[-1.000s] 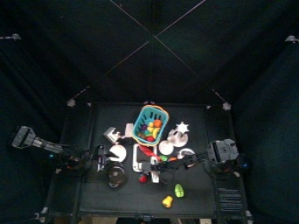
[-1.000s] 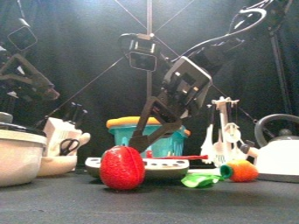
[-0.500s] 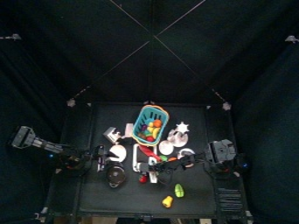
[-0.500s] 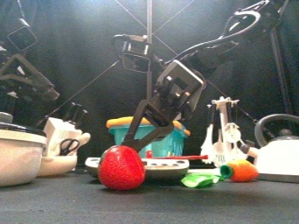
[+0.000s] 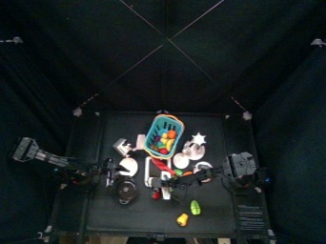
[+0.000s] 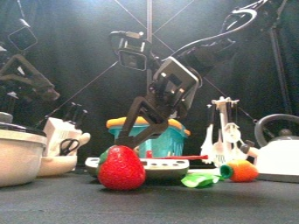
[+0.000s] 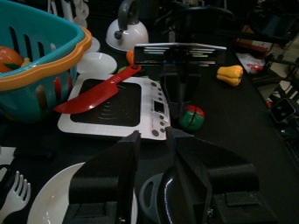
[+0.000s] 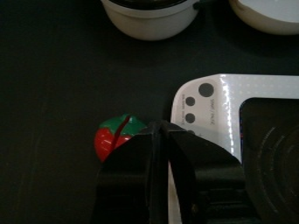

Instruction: Place strawberry in front of stove

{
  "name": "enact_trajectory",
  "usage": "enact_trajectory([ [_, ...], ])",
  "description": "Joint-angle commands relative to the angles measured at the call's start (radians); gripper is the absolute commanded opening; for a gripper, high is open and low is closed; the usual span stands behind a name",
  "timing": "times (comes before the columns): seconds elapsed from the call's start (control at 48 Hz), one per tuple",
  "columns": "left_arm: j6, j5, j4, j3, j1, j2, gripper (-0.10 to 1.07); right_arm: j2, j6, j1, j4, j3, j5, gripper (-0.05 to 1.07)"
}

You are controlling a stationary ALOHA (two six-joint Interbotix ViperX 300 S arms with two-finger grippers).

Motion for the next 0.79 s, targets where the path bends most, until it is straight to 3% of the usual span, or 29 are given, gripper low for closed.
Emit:
enact_trajectory([
  [0.0, 0.0, -0.005, -0.003, -0.021, -0.002, 0.0, 0.72, -0.015, -0.002, 0.0, 0.0, -0.025, -0.006, 0.56],
  [0.354, 0.0, -0.005, -0.003, -0.018, -0.002, 0.0, 0.72, -0.071, 0.003, -0.005, 0.0, -0.006, 0.02, 0.56],
  [0.771, 0.0, -0.005, -0.003, -0.018, -0.003, 0.002, 0.72, -0.255, 0.009, -0.009, 0.008, 0.163, -0.077, 0.56],
])
